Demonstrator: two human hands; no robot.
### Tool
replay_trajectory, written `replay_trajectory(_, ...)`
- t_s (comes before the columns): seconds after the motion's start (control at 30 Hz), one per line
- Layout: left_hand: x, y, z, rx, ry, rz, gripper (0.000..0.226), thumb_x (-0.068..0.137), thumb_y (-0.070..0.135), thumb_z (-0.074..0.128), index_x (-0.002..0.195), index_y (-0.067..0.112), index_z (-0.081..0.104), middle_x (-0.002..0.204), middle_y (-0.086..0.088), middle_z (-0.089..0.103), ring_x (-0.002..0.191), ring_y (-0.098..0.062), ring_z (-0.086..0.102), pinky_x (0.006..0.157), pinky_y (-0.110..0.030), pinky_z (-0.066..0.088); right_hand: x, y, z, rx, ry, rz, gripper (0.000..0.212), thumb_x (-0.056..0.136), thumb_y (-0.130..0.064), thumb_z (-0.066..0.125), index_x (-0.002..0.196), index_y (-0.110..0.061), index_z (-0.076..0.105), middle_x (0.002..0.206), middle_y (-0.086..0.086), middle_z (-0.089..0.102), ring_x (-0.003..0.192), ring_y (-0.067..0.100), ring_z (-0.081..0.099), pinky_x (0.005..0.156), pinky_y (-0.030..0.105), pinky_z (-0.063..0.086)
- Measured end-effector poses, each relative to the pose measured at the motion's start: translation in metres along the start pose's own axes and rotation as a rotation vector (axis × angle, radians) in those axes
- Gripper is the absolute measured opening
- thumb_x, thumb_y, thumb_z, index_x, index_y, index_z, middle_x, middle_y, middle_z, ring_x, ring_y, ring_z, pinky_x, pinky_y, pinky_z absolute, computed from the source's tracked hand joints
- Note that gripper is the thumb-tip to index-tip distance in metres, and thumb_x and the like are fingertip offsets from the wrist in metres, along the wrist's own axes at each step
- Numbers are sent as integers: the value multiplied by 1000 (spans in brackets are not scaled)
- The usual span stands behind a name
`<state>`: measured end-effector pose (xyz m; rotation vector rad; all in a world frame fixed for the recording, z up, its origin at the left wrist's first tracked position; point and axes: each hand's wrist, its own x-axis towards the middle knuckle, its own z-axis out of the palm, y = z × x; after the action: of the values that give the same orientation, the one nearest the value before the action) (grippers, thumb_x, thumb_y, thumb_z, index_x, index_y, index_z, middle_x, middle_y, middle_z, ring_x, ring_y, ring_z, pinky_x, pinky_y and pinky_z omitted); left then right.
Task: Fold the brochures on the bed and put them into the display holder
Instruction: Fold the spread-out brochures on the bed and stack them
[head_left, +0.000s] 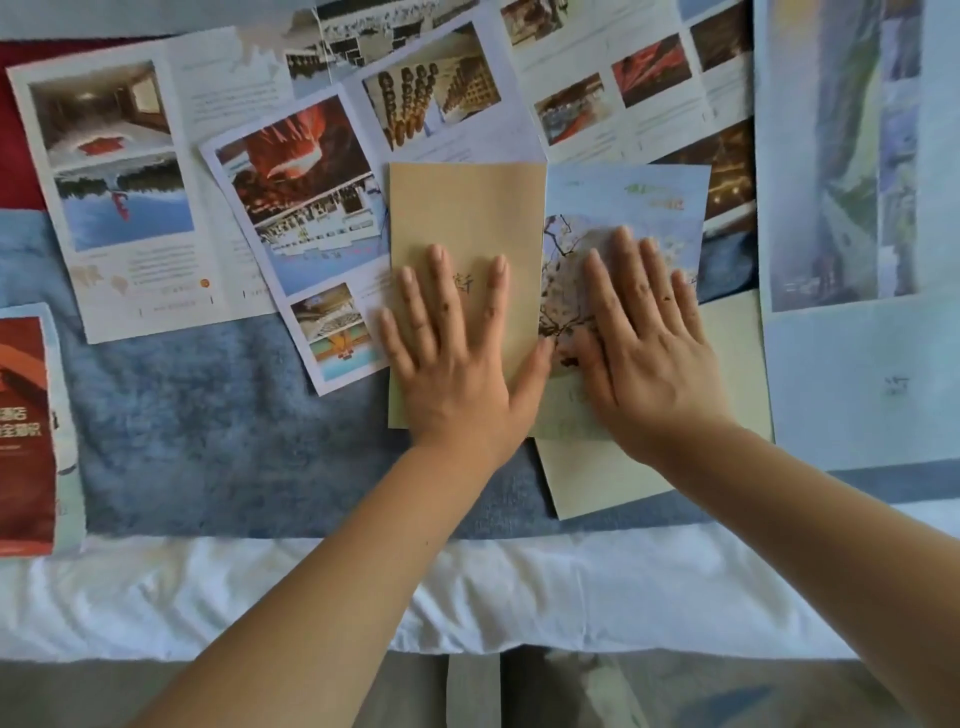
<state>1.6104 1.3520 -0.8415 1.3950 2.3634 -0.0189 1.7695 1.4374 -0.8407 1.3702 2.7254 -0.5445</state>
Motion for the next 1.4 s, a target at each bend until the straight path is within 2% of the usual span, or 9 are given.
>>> replay_trajectory(0.17,2,-3,2,-144,108,54,85,94,76,31,164,28,20,171,-20,4,157,-43,-2,123,-64,5,4,-9,6,-34,-7,113,69,107,-56,10,167,-22,2,172,17,-9,159,32,-11,127,48,-11)
replay_trajectory(0.47,-4,-22,-36,-649,71,70,55,100,38,47,150,16,50,160,-12,40,155,-31,24,126,-52,16,24,-65,14,17,-100,-72,65,107,-40,13,166,-14,2,173,11,-8,159,35,-13,127,56,-6)
replay_trajectory(0.53,-5,-38,-49,-792,128,88,26,103,18,52,122,9,68,125,-8,67,125,-26,57,110,-43,42,31,-84,13,82,-92,-69,67,107,-47,2,165,-15,-3,173,8,-10,159,33,-14,127,56,-8)
replay_trajectory(0.63,-6,-67,-69,-814,160,-44,25,106,16,49,81,12,52,73,4,57,69,-17,52,66,-41,44,43,-114,11,187,-116,-71,72,103,-60,-6,165,-25,-8,172,1,-19,158,29,-21,126,52,-15)
replay_trajectory(0.73,-11,-103,-82,-843,146,-169,21,108,20,46,114,8,63,97,-10,72,89,-29,66,79,-46,52,55,-150,12,226,-154,-162,68,103,-64,-2,164,-35,-9,172,-4,-19,157,25,-22,126,48,-15)
replay_trajectory(0.87,-25,-150,-90,-790,244,-330,43,109,19,43,151,18,46,133,-6,67,114,-15,63,91,-19,47,64,-187,18,222,-186,-300,61,107,-59,7,164,-41,-6,172,-4,-19,158,28,-20,127,52,-7)
replay_trajectory(1.0,-38,-192,-77,-659,311,-405,53,105,5,42,157,17,39,149,-4,55,134,-20,54,105,-33,48,67,-208,36,155,-219,-373,59,110,-52,17,165,-41,-1,173,-8,-12,159,27,-18,128,50,-5)
replay_trajectory(1.1,-42,-209,-62,-448,307,-432,61,99,1,49,158,14,38,141,-11,54,125,-30,54,95,-45,50,66,-216,54,3,-243,-370,60,109,-52,18,166,-38,2,174,-9,-10,158,28,-18,127,50,-12)
replay_trajectory(1.4,-40,-209,-11,-61,229,-234,66,108,48,29,165,17,14,171,-18,6,159,-32,7,128,-46,12,63,-219,75,-120,-152,-360,61,110,-44,28,166,-32,7,175,-1,-2,160,28,-9,128,45,-11)
